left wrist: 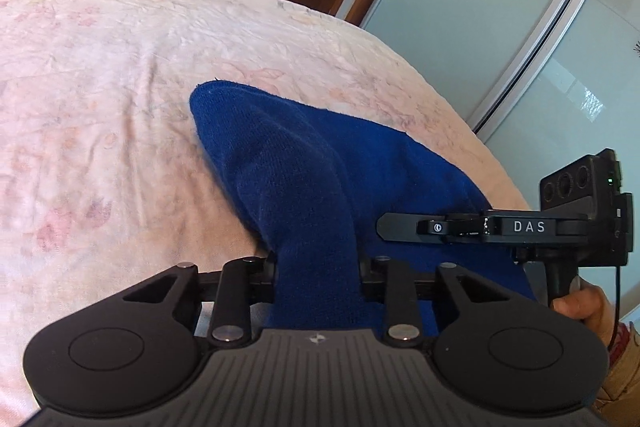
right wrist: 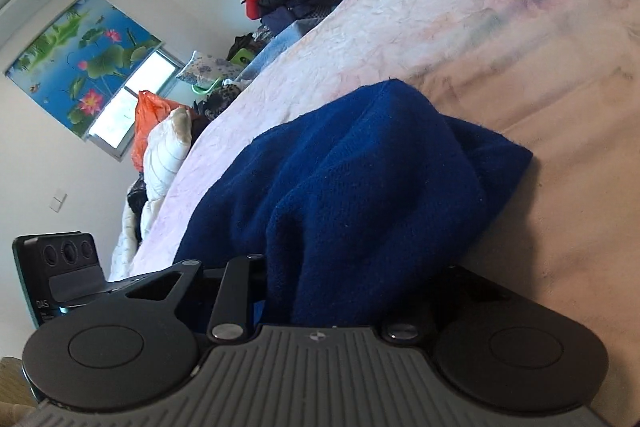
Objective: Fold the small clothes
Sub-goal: 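Grasp the other side edge with the left gripper and lift it, then fold the held edge over the sweater and open the left gripper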
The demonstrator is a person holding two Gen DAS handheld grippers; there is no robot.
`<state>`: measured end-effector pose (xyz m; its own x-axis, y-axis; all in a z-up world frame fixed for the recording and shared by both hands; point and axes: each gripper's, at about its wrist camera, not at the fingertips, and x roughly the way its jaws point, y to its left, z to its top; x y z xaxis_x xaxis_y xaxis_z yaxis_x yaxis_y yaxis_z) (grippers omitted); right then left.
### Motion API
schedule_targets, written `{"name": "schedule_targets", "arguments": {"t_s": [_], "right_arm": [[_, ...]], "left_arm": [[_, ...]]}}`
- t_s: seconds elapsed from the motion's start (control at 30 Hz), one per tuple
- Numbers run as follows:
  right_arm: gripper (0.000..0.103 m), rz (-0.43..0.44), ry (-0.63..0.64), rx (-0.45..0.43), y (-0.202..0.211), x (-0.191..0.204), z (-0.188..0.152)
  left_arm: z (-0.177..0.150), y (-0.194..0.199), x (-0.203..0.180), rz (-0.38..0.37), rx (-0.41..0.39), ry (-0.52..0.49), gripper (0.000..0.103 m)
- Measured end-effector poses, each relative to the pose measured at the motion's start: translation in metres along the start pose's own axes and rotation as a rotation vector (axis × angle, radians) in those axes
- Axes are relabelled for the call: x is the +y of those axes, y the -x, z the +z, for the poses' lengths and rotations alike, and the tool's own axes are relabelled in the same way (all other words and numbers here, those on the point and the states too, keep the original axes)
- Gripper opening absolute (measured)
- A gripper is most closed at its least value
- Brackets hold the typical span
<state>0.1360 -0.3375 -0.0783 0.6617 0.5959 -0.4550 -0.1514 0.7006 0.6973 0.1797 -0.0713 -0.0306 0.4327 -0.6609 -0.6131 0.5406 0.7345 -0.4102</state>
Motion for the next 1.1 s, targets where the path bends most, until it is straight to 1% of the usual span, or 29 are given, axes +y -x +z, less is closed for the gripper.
{"name": "schedule_targets", "arguments": {"t_s": [0.07, 0.17, 0.23, 0.27, 0.33, 0.4, 0.43, 0.47, 0.5, 0.53, 0.57, 0.6, 0.63, 0.67, 0.7, 0.73, 0.77, 0.83, 0.87, 0.9, 0.93, 0.97, 1.0, 1.07, 1.1], "right_arm": [[0.03, -0.008, 0.046, -0.02, 0.002, 0.015, 0.001], [0.03, 0.032, 0.079, -0.047, 0.003, 0.035, 0.011], [0.03, 0.052, 0.105, -0.054, -0.002, 0.047, 0.02], [0.03, 0.056, 0.103, -0.052, -0.007, 0.05, 0.024], [0.033, 0.05, 0.071, -0.032, -0.024, 0.049, 0.032], [0.044, -0.006, 0.037, -0.006, -0.04, 0.041, 0.035], [0.044, -0.042, 0.016, 0.011, -0.045, 0.037, 0.034], [0.044, -0.071, -0.002, 0.024, -0.046, 0.033, 0.031], [0.046, -0.074, -0.009, 0.025, -0.043, 0.032, 0.027], [0.049, -0.059, -0.011, 0.021, -0.036, 0.031, 0.02], [0.058, -0.047, -0.007, 0.019, -0.026, 0.03, 0.014], [0.067, -0.043, 0.005, 0.02, -0.016, 0.03, 0.009], [0.07, -0.043, 0.022, 0.025, -0.006, 0.029, 0.002], [0.072, -0.043, 0.038, 0.036, 0.004, 0.028, -0.005], [0.072, -0.043, 0.049, 0.055, 0.013, 0.027, -0.013], [0.071, -0.04, 0.056, 0.076, 0.019, 0.026, -0.02], [0.071, -0.031, 0.066, 0.096, 0.024, 0.025, -0.028], [0.064, -0.008, 0.094, 0.1, 0.03, 0.028, -0.041], [0.053, -0.015, 0.097, 0.099, 0.031, 0.03, -0.045], [0.034, -0.027, 0.091, 0.108, 0.03, 0.032, -0.048], [0.025, -0.042, 0.083, 0.114, 0.026, 0.035, -0.05], [0.019, -0.044, 0.076, 0.112, 0.025, 0.036, -0.051], [0.017, -0.042, 0.066, 0.102, 0.026, 0.037, -0.053], [0.016, -0.025, 0.052, 0.08, 0.033, 0.041, -0.054], [0.016, -0.002, 0.046, 0.068, 0.039, 0.043, -0.055]], "left_arm": [[0.002, 0.008, -0.005, 0.024, -0.02, -0.024, 0.027], [0.011, 0.027, -0.008, 0.065, -0.07, -0.059, 0.027], [0.021, 0.04, -0.003, 0.085, -0.087, -0.058, 0.027], [0.026, 0.043, 0.002, 0.094, -0.085, -0.049, 0.028], [0.035, 0.042, 0.014, 0.13, -0.052, -0.022, 0.031], [0.035, 0.037, 0.03, 0.178, -0.004, 0.012, 0.032], [0.033, 0.036, 0.036, 0.202, 0.019, 0.028, 0.032], [0.03, 0.038, 0.041, 0.204, 0.025, 0.043, 0.033], [0.024, 0.045, 0.046, 0.188, 0.013, 0.058, 0.036], [0.019, 0.052, 0.048, 0.174, -0.001, 0.068, 0.041], [0.013, 0.059, 0.049, 0.161, -0.009, 0.071, 0.045], [0.007, 0.066, 0.049, 0.148, -0.015, 0.076, 0.054], [0.0, 0.072, 0.048, 0.131, -0.017, 0.089, 0.06], [-0.008, 0.076, 0.049, 0.105, -0.015, 0.106, 0.061], [-0.016, 0.079, 0.048, 0.071, 0.002, 0.119, 0.061], [-0.024, 0.08, 0.046, 0.053, 0.019, 0.128, 0.061], [-0.033, 0.082, 0.044, 0.05, 0.027, 0.135, 0.061], [-0.048, 0.08, 0.04, 0.029, 0.053, 0.139, 0.058], [-0.053, 0.078, 0.037, 0.026, 0.063, 0.141, 0.051], [-0.056, 0.076, 0.034, 0.049, 0.064, 0.141, 0.037], [-0.056, 0.076, 0.031, 0.066, 0.063, 0.133, 0.029], [-0.056, 0.079, 0.028, 0.075, 0.057, 0.133, 0.024], [-0.055, 0.083, 0.026, 0.075, 0.049, 0.14, 0.017], [-0.051, 0.095, 0.023, 0.073, 0.025, 0.144, 0.014], [-0.049, 0.102, 0.021, 0.079, 0.012, 0.138, 0.014]]}}
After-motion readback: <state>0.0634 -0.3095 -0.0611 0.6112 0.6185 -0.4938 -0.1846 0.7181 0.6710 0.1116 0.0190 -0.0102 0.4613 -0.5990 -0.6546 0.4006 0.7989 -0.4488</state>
